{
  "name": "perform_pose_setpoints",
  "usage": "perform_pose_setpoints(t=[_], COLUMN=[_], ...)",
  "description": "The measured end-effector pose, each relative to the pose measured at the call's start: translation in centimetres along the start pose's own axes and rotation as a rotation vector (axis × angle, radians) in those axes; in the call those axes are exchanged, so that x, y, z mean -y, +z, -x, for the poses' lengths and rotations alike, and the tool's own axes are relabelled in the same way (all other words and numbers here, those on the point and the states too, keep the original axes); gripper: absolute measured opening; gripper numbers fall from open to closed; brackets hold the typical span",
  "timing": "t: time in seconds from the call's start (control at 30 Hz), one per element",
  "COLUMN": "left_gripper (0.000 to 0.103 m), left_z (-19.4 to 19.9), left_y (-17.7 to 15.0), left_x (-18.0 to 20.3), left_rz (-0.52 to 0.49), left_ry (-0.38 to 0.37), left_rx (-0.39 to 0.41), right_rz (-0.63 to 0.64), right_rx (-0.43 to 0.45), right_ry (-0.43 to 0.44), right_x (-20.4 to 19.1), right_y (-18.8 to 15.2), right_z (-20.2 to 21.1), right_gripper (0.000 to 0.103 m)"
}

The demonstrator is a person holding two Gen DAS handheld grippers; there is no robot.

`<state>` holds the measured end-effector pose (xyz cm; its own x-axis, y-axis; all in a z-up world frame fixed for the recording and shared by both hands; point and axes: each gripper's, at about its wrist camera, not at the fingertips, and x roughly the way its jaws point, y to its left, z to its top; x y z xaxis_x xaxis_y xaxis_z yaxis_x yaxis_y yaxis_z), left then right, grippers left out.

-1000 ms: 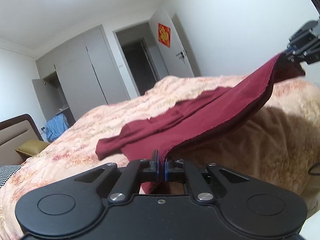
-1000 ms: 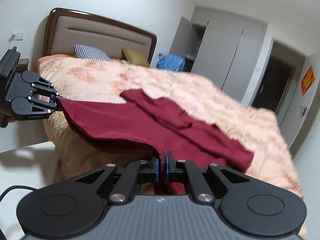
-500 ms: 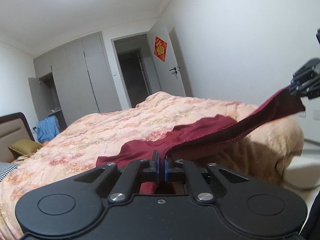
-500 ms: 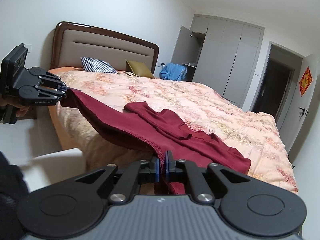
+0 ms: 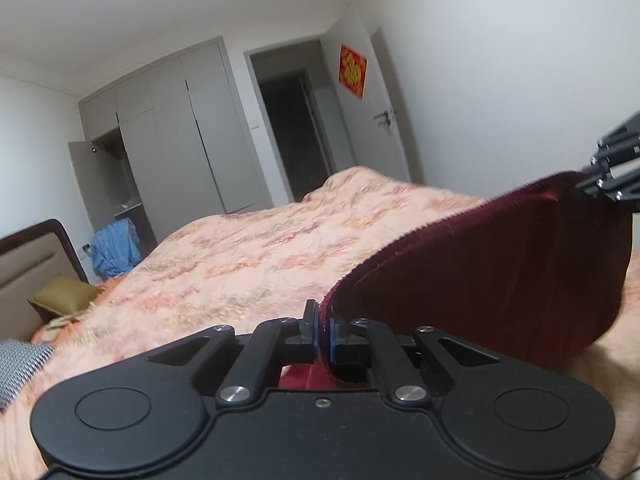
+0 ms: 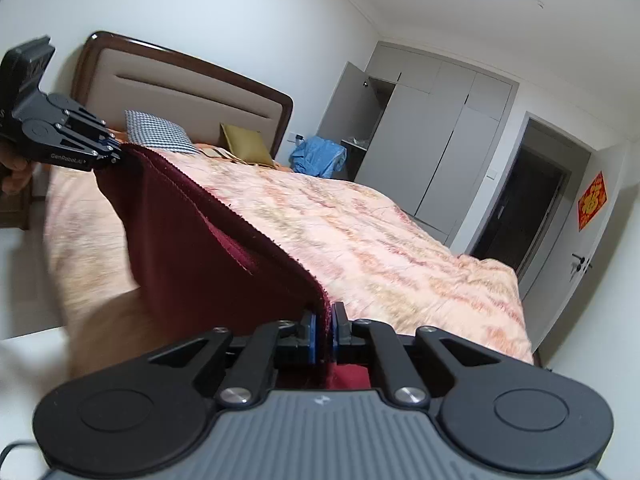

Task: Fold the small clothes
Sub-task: 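Grasp the hem with the left gripper while the right gripper holds it, lifting together, then fold the hem up toward the collar with both grippers and release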

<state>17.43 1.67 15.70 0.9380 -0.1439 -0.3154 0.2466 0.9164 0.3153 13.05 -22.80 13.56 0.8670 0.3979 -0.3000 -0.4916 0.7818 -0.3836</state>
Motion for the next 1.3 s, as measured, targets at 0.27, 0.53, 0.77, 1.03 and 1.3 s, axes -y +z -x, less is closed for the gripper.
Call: perform_pose_setpoints(t=[0.27,0.53,0.77,1.03,1.3], left_gripper=[0.005,0.005,0.008,0.032,0.099], left_z=[-13.5,-23.2,-27.9,-29.3,-26.8], left_y=[1.9,-2.1,-6.0,-7.4,-7.4], left_x=[-2.2,-4.2,-5.2,-6.2,-7.4], left_rz=[0.008,0.116,0.208,0.293,0.388], left_ry=[-0.015,-0.052,-0.091,-0.124,-0.061], left_rx=[-0.137,-0.269,-0.342,-0.368,-0.290], right_rz=[-0.051,-0.104,-0.137,-0.182,-0.294], right_rx=[-0.155,-0.276,-0.342,-0.382,-0.314], right_ry=[0.005,0.051,0.101,0.134,0.125], right_x=[6.6,9.0,9.5,9.9,11.8], right_y=[0.8,-2.7,-6.5,-8.4,-8.5], right_z=[-15.6,-26.6,-32.0,-33.8,-31.1], right_gripper=[0.009,0.009,0.011,0.030,0.100])
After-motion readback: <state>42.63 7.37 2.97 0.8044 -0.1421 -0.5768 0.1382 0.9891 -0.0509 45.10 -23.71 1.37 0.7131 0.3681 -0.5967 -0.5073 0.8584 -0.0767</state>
